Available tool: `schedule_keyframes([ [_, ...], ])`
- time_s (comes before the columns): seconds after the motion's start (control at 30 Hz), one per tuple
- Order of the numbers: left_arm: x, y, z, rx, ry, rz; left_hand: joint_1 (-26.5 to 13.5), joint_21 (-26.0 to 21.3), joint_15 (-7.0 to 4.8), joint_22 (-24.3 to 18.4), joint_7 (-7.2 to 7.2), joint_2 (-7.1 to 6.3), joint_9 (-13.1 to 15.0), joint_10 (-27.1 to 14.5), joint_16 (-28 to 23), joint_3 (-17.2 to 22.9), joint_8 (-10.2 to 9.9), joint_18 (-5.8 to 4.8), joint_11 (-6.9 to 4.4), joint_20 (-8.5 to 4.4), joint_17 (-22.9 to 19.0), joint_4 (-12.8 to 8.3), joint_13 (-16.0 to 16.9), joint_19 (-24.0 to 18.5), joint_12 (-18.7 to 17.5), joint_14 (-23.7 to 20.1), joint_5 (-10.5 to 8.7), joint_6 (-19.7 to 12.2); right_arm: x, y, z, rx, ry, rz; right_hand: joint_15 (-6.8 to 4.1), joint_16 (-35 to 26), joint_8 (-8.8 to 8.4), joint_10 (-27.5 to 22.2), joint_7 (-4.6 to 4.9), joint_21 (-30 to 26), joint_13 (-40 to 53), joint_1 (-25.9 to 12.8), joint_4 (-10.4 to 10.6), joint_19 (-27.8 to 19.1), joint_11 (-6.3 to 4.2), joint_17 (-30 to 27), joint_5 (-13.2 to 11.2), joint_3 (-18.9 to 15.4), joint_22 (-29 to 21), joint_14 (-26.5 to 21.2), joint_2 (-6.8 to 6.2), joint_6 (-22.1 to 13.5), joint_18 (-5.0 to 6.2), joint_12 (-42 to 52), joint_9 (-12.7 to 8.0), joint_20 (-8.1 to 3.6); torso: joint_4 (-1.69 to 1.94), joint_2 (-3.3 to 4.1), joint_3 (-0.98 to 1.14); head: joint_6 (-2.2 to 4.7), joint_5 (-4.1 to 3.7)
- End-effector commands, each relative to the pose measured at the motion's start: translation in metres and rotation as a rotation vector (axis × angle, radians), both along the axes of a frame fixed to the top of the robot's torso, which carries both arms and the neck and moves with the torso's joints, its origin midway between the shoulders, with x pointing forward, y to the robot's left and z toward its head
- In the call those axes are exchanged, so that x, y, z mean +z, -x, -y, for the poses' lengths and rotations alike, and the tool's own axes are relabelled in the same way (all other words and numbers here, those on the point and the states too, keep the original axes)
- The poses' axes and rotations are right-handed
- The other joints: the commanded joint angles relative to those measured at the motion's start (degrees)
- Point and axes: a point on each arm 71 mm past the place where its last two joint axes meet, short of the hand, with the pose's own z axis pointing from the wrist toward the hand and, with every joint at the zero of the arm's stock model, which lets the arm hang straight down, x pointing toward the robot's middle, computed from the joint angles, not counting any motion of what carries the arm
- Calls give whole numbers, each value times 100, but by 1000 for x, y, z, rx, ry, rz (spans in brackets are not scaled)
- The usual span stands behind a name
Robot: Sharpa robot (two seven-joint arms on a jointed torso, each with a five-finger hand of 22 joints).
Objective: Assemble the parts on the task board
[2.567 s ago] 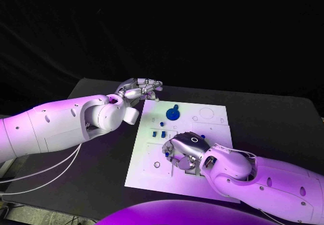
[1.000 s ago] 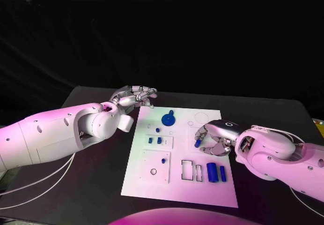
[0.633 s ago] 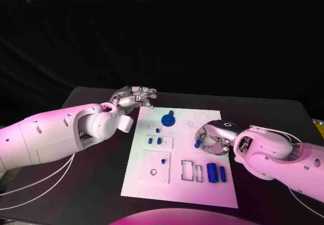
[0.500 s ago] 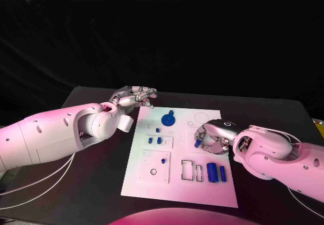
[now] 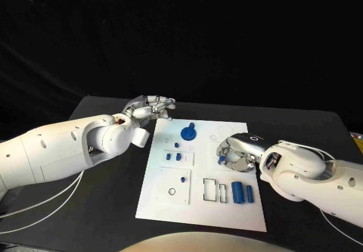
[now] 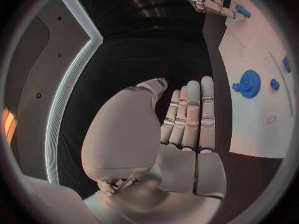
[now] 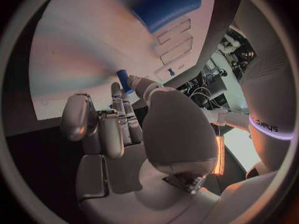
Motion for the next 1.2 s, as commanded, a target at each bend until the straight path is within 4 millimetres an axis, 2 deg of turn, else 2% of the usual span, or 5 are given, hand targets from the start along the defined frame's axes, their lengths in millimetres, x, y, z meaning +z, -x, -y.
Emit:
schedule_keyframes([
  [0.03,1,1,2,-19,10,3,48,-25,5,-10,31,10,8,-47,-27,29,-11,63,7,10,-8,8,5,-25,39,-33,21,-37,-1,0,0,0,10,2,-57,32,21,90,-9,48,-4,8,10,36,-16,8,-25,50,184,264,14,40,-38,36,-6,-6,2,-3,-3,-7,-2],
  [0.2,1,1,2,-19,9,2,52,-29,6,-11,31,13,10,-54,-24,32,-8,64,7,12,-8,4,5,-23,46,-35,20,-38,-2,0,0,2,13,-2,-104,48,110,276,-63,115,9,66,0,69,-75,41,-26,123,234,274,70,218,-51,87,27,-43,3,-5,-3,-11,-1],
  [0.53,1,1,2,-20,8,-1,57,-31,6,-11,31,16,11,-56,-22,36,-6,65,7,12,-8,1,6,-22,50,-35,20,-39,1,0,0,-7,-24,22,-209,77,304,602,-183,239,42,204,-34,133,-194,105,-481,391,336,296,414,512,-79,64,136,-145,3,-4,-2,-18,1],
  [0.87,0,0,1,-18,5,-3,57,-31,6,-11,31,16,11,-56,-22,36,-6,65,7,12,-8,1,6,-22,50,-35,20,-39,7,2,0,-28,-73,46,-190,75,321,517,-166,211,10,172,-35,123,-165,100,-553,436,333,296,402,485,-77,-56,164,-141,4,-9,-1,-14,6],
  [1.2,-1,-1,1,-18,3,-7,65,-32,5,-12,31,19,12,-60,-21,41,-5,66,7,12,-8,-4,6,-20,54,-36,21,-40,35,16,-11,-1,-167,31,-188,75,328,517,-165,197,7,178,-45,118,-165,100,-553,442,328,296,396,489,-74,-66,170,-139,8,-14,-3,-27,48],
])
